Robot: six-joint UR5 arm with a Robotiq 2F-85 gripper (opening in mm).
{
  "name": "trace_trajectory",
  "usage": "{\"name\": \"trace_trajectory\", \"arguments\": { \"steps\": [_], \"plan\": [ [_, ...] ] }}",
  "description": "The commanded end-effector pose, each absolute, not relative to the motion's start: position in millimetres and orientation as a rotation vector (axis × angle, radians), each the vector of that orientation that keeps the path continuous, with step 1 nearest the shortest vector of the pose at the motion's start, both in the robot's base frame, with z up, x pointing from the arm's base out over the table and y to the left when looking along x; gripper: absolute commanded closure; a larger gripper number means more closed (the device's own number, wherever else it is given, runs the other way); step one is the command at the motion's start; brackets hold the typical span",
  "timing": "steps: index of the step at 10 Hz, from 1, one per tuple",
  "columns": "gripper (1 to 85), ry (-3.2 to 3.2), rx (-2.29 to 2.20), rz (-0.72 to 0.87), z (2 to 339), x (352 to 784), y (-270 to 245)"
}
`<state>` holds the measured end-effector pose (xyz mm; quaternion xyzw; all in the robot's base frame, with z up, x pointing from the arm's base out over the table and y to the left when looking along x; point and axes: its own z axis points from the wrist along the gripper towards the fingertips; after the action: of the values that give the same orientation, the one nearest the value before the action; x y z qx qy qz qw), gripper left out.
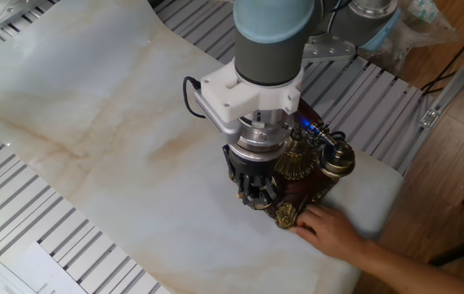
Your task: Dial a number on an old rotary phone
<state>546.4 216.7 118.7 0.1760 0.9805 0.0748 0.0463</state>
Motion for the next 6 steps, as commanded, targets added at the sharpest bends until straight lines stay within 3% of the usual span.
{"name": "trace_trajectory", "arguments": {
  "steps": [1, 6],
  "plan": [
    [84.3, 2.982, 0.590, 0.295, 120.5, 548.4, 225.8],
    [84.3, 2.954, 0.585, 0.266, 109.2, 559.2, 216.9]
  ]
}}
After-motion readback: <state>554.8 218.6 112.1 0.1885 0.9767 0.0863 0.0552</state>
